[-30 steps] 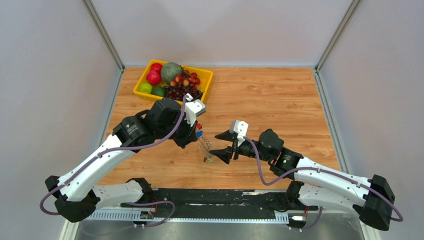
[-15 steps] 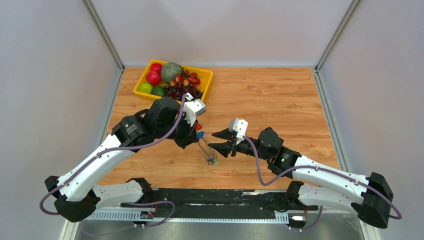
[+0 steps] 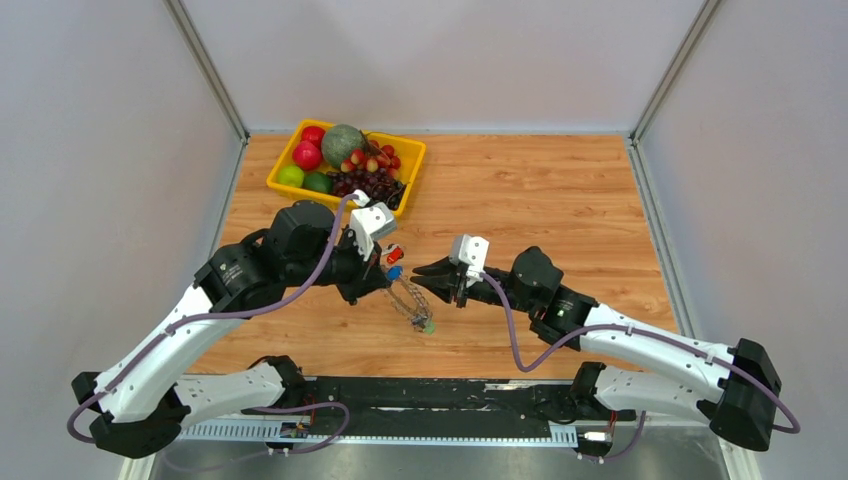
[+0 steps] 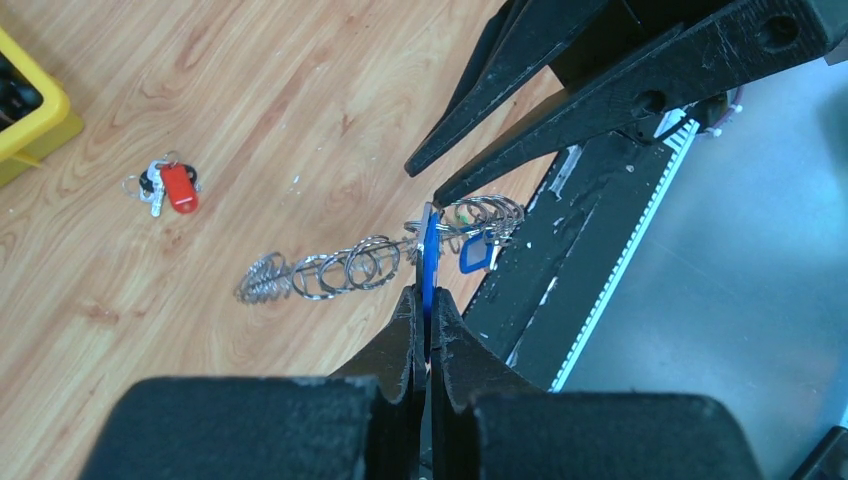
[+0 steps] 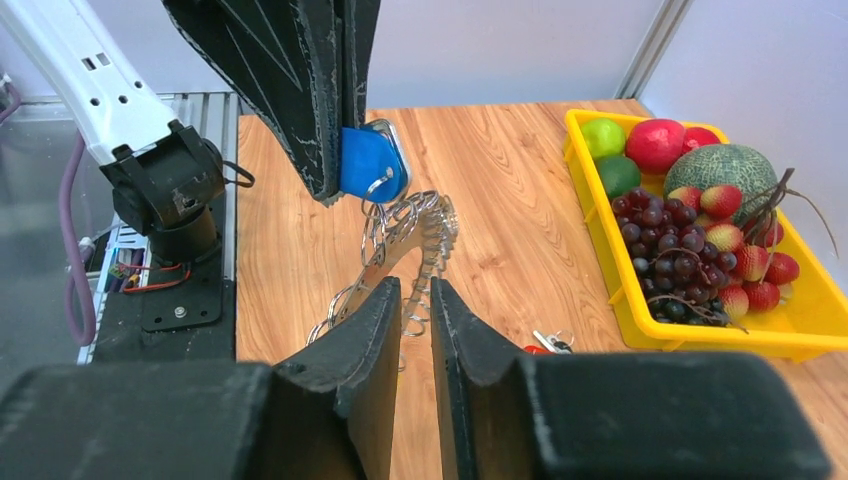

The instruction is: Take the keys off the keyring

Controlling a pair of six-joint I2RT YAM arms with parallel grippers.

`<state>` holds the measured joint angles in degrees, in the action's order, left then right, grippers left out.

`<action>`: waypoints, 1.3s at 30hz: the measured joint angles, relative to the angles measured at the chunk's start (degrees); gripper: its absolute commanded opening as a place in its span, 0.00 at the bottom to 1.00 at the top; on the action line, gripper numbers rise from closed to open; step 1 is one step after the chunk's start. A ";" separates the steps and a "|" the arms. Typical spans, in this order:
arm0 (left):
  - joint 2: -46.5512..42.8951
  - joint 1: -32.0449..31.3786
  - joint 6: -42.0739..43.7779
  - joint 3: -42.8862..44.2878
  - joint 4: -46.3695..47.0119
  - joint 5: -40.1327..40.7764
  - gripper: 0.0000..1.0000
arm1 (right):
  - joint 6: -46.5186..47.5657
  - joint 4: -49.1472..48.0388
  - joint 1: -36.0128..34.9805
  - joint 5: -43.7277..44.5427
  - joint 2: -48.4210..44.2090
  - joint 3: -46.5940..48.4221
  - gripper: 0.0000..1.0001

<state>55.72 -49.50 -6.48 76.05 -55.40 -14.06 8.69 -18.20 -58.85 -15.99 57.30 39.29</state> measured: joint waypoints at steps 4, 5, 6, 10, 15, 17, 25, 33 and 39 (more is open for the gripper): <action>-0.42 0.00 0.55 -0.37 0.24 -0.66 0.00 | 0.48 0.15 0.00 -1.75 0.63 1.11 0.24; -0.42 0.00 0.66 -0.52 0.26 -0.72 0.00 | 0.50 0.15 0.00 -2.27 0.66 1.36 0.24; -0.42 0.00 0.72 -0.68 0.28 -0.79 0.00 | 0.50 0.17 0.00 -2.73 0.66 1.53 0.25; -0.42 0.00 0.92 -0.76 0.28 -0.90 0.00 | 0.61 0.22 0.00 -3.98 0.63 2.08 0.25; -0.42 0.00 1.27 -0.76 0.31 -0.90 0.00 | 0.92 0.50 0.00 -4.55 0.61 2.36 0.25; -0.42 0.00 1.44 -0.76 0.33 -0.92 0.00 | 1.05 0.70 0.00 -4.74 0.63 2.47 0.24; -0.44 -0.04 1.92 -0.76 0.33 -1.75 0.00 | 1.55 1.36 0.00 -6.12 2.21 4.50 0.22; -1.03 -0.04 2.19 -0.79 0.33 -1.99 0.00 | 1.79 1.79 0.00 -7.30 4.11 5.70 0.22; -1.53 -0.04 2.56 -0.79 0.28 -1.95 0.00 | 1.97 2.10 0.00 -7.23 4.17 5.70 0.09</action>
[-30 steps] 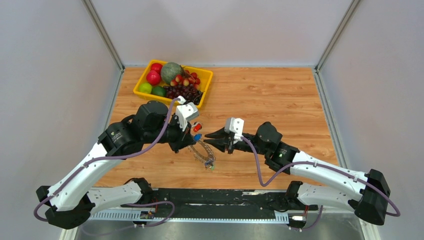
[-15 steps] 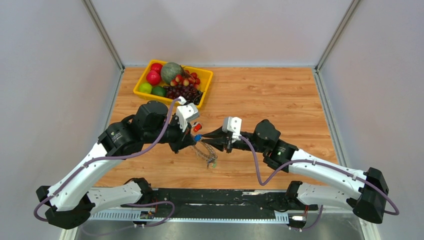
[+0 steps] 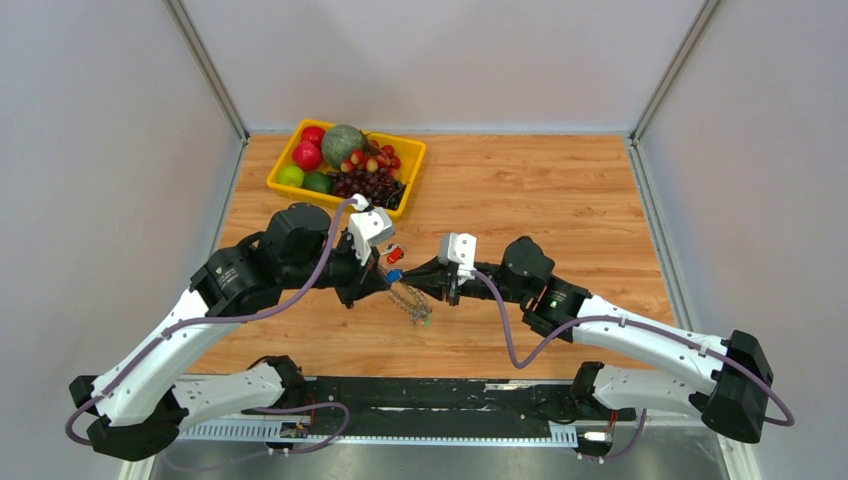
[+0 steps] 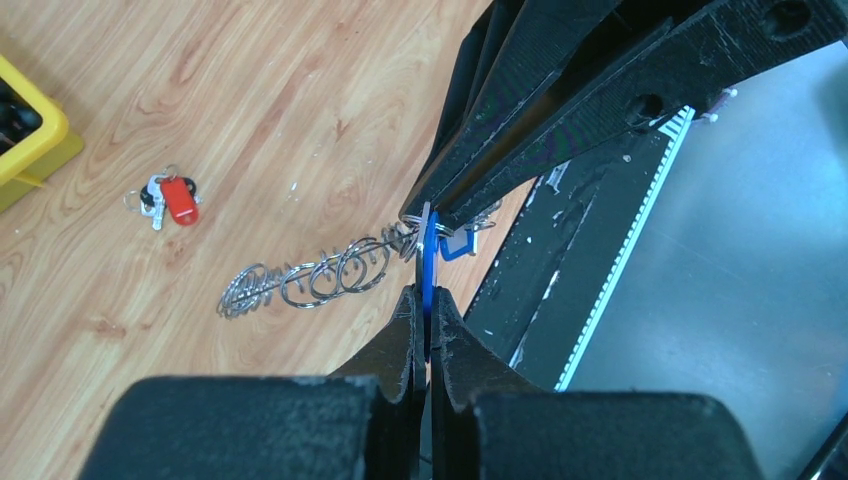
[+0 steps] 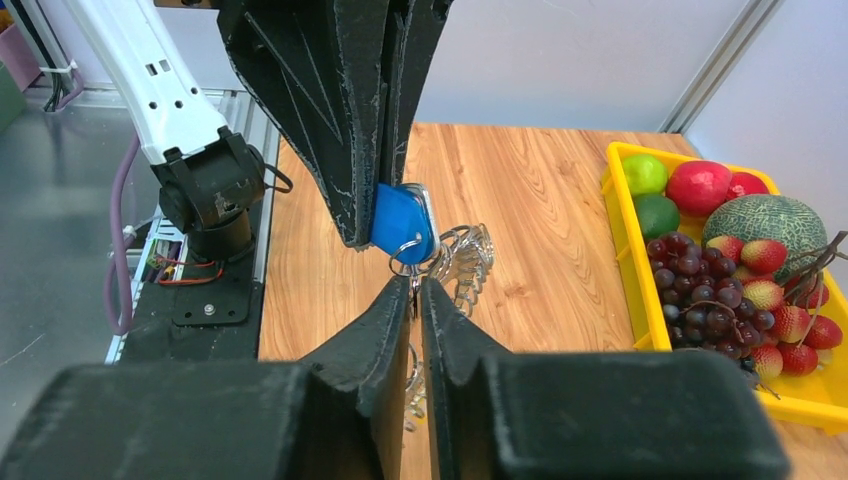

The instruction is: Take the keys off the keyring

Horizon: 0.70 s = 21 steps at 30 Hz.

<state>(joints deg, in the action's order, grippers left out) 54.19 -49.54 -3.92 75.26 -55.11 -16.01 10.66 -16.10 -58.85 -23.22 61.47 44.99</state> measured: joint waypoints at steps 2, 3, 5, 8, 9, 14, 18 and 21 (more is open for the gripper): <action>-0.09 0.00 0.17 0.00 0.02 0.00 0.00 | 0.04 0.00 0.00 0.04 0.00 0.00 0.00; -0.13 0.00 0.22 0.00 0.02 0.00 0.00 | 0.15 0.00 0.00 0.09 0.00 0.00 0.00; -0.15 0.00 0.33 0.00 0.02 0.02 0.00 | 0.15 0.02 0.00 0.13 0.00 0.00 0.00; -0.15 0.00 0.42 0.00 0.02 0.15 0.00 | 0.13 0.04 -0.02 0.44 -0.04 0.00 0.00; -0.17 0.00 0.42 0.00 0.04 0.31 0.00 | 0.11 0.09 -0.07 0.68 -0.11 0.00 0.00; -0.72 0.00 0.35 -1.14 1.33 0.63 0.00 | -0.72 0.46 -0.17 2.89 -0.94 -0.13 0.00; -1.03 0.00 0.26 -3.04 2.56 0.63 0.00 | -2.89 -1.36 -0.17 4.76 -2.80 -1.53 0.00; -1.01 0.00 0.20 -4.09 2.69 1.05 0.00 | -4.26 -3.10 -0.17 5.77 -3.52 -2.43 0.00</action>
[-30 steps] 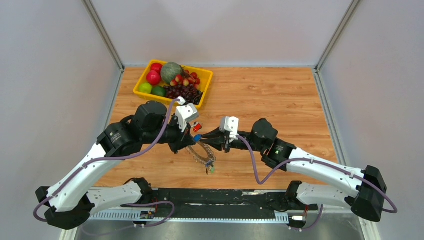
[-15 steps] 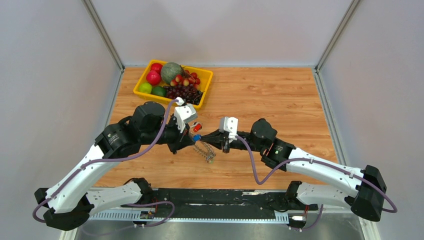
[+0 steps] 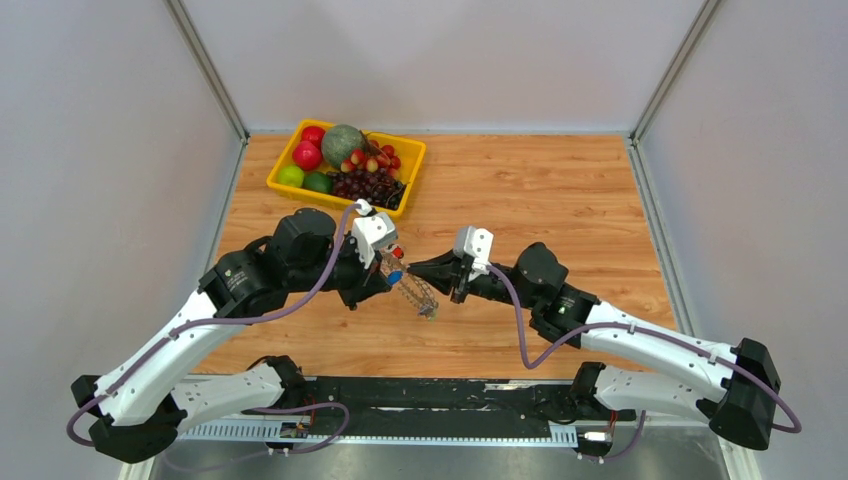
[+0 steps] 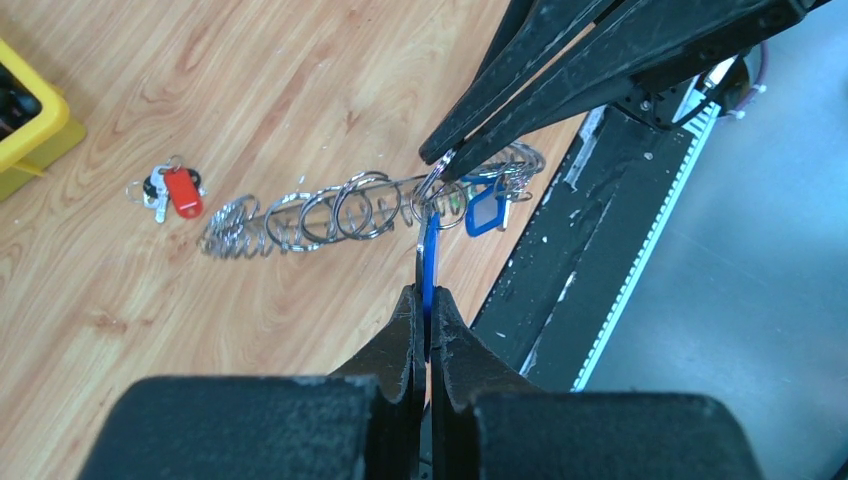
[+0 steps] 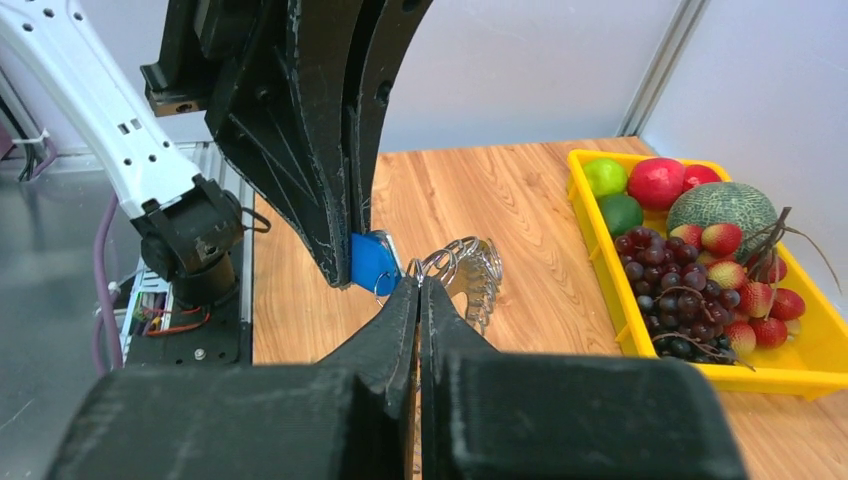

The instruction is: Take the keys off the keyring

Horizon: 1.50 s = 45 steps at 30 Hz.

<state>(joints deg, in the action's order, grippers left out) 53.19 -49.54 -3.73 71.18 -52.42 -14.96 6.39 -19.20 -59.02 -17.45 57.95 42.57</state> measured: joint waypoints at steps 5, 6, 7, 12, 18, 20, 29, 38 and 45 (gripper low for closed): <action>0.07 0.00 -0.50 -0.24 0.00 1.64 0.00 | -1.84 -2.91 0.00 1.92 -0.26 -1.09 0.00; 0.07 0.00 -0.66 -0.26 0.02 1.84 0.00 | -2.12 -3.30 0.00 2.14 -0.39 -1.31 0.00; 0.07 0.00 -0.76 -0.33 0.07 1.86 0.00 | -2.43 -3.89 0.00 2.40 -0.50 -1.57 0.00; -0.15 0.00 -1.14 -2.32 2.95 -0.81 0.00 | -3.76 -6.23 0.00 3.04 -0.52 -2.25 0.00; -0.83 0.00 -1.99 -5.57 8.17 -4.72 0.00 | -5.07 -7.91 -0.04 2.97 0.31 -2.45 0.00; -0.83 0.00 -2.19 -5.77 9.05 -5.22 0.00 | -5.73 -8.44 -0.04 2.97 0.59 -2.45 0.00; -1.44 0.00 -2.16 -8.00 12.20 -4.44 0.00 | -8.72 -7.28 -0.04 3.26 2.03 -1.46 0.00; -2.51 0.04 -1.73 -9.33 13.77 0.24 0.00 | -16.09 6.32 0.04 8.11 6.10 8.13 0.00; -2.89 0.00 -0.90 -11.93 15.19 2.25 0.00 | -25.14 16.92 0.07 12.90 7.45 13.05 0.00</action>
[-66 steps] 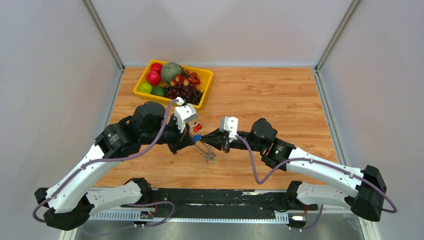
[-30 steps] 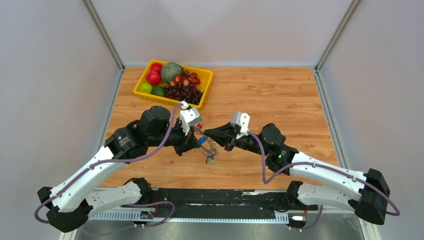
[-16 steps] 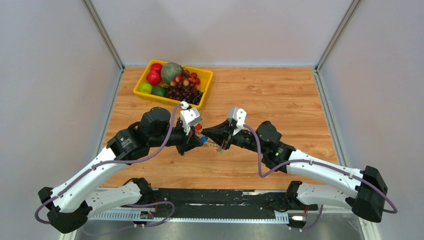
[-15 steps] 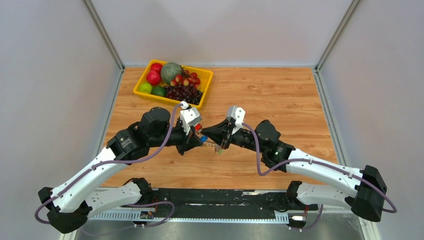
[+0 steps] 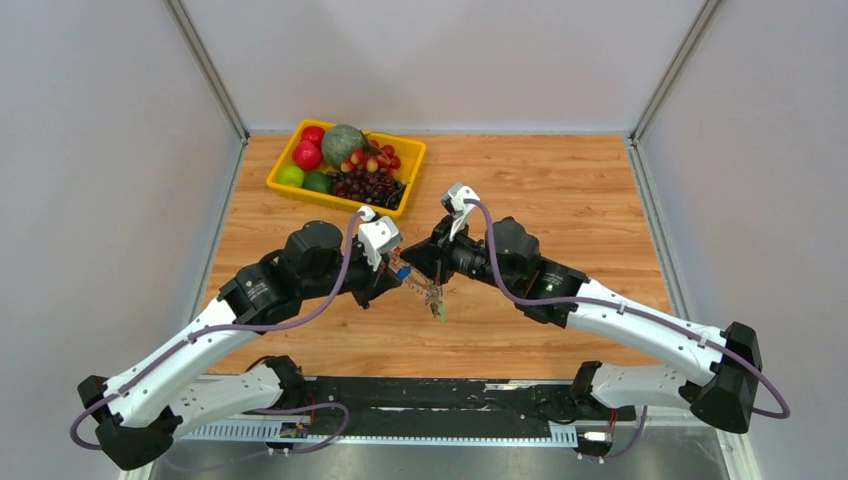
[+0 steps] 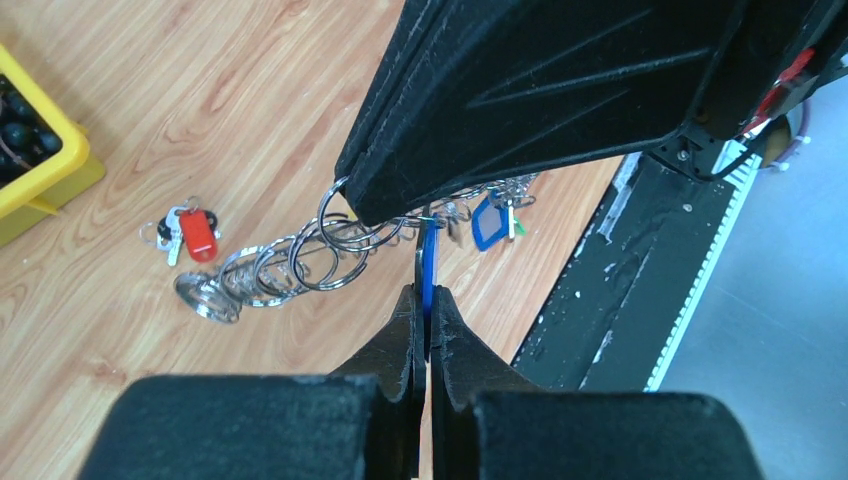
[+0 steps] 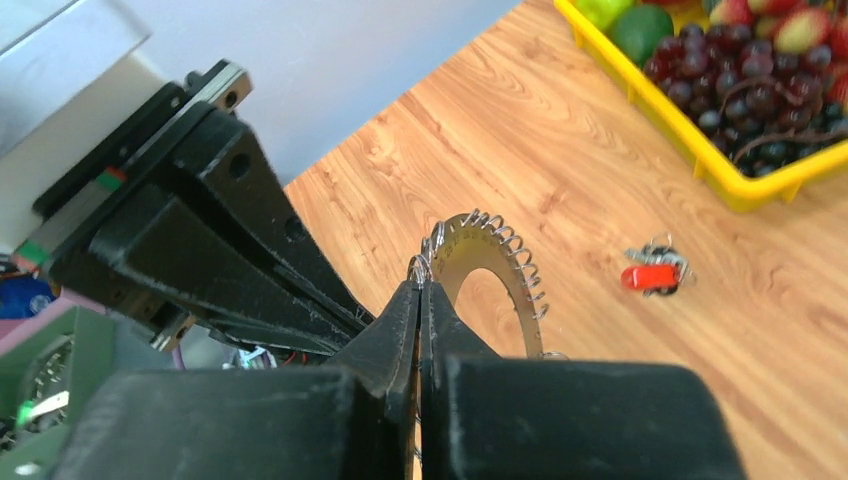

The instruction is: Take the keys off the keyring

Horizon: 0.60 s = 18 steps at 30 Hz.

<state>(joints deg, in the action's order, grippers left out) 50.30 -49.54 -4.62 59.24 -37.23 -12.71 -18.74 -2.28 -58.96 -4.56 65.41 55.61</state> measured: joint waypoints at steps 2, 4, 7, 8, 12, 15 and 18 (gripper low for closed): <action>-0.52 0.00 0.04 -1.09 0.46 0.76 0.00 | -3.19 2.71 0.00 1.07 0.87 1.33 0.00; -1.29 0.00 0.00 -2.27 1.20 1.09 0.00 | -6.51 4.20 0.00 1.81 1.16 1.57 0.00; -2.73 -0.02 -0.28 -4.04 2.60 1.33 0.00 | -11.10 6.40 0.00 2.86 1.25 1.55 0.00; -3.13 -0.02 -0.46 -4.39 2.97 1.46 0.00 | -12.17 6.60 0.00 3.21 1.31 1.55 0.00; -4.48 -0.15 -1.07 -5.03 4.00 2.01 0.00 | -15.08 6.73 0.00 4.81 1.33 1.40 0.00; -4.76 -0.22 -1.29 -5.09 4.11 2.34 0.00 | -16.72 6.67 -0.09 5.90 1.25 1.20 0.07; -4.87 -0.22 -1.31 -5.09 4.09 2.62 0.00 | -17.29 6.38 -0.11 6.84 0.79 0.26 0.08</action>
<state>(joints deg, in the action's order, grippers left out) 45.43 -49.76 -5.93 54.15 -33.15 -10.09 -36.03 4.10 -59.07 2.28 66.19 55.88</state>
